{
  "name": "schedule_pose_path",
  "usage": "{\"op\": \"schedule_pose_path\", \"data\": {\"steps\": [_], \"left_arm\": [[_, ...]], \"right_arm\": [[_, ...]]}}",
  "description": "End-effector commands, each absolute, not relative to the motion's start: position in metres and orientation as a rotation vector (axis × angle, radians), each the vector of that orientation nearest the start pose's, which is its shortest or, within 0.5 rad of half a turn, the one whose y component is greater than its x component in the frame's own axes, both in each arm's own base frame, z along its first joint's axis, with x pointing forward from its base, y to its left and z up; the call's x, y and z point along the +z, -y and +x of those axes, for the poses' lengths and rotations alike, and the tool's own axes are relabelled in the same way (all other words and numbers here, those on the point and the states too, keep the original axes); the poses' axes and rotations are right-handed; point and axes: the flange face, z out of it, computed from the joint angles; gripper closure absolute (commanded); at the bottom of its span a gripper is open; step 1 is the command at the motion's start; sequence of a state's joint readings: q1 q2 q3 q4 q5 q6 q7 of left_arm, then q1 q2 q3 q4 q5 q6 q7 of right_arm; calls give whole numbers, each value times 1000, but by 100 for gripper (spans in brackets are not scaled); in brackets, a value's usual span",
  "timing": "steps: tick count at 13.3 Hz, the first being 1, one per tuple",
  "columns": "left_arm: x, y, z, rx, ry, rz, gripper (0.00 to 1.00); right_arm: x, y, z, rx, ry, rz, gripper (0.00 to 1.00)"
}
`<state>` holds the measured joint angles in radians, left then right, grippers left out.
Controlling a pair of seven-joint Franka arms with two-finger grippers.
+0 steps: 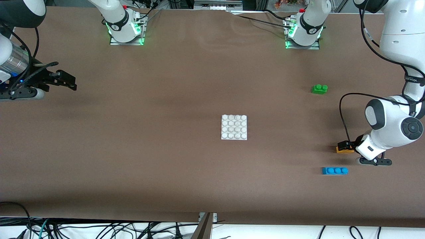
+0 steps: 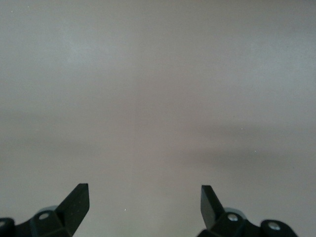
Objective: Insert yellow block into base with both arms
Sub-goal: 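Lower the left gripper onto the yellow brick and grasp it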
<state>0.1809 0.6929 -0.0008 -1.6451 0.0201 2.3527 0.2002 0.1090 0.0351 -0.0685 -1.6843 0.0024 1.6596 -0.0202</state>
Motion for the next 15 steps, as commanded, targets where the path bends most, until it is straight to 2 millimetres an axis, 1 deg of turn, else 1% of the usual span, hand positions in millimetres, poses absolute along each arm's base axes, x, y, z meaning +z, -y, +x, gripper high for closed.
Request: {"op": "schedule_pose_path", "data": {"steps": [1,4,5,7,8,10,11,12,13,14,15], "left_arm": [[197,-129,680,-20,-80,-3128,0],[181,-128,679,-8,-71,-3134,1],[181,-127,679,-8,-72,-3135,26],[181,-125,679,-2,-60,-3139,69],[183,-124,679,-2,-63,-3139,80],[195,-125,682,-14,-71,-3138,81],[214,-121,683,2,-65,-3143,81],[235,-113,683,38,-71,-3152,80],[259,-94,683,67,-96,-3162,80],[285,-74,682,89,-61,-3169,80],[305,-41,680,124,-39,-3176,80]], "right_arm": [[562,-24,560,89,100,-3146,0],[562,-23,561,104,95,-3147,0],[562,-24,561,104,95,-3147,0],[561,-24,561,106,95,-3147,0],[560,-25,562,111,98,-3147,0],[559,-25,561,113,95,-3147,0],[561,-25,561,109,98,-3147,0],[562,-24,561,104,100,-3146,0],[562,-23,561,106,95,-3147,0],[562,-24,561,106,98,-3147,0],[562,-24,561,101,100,-3147,0]]}}
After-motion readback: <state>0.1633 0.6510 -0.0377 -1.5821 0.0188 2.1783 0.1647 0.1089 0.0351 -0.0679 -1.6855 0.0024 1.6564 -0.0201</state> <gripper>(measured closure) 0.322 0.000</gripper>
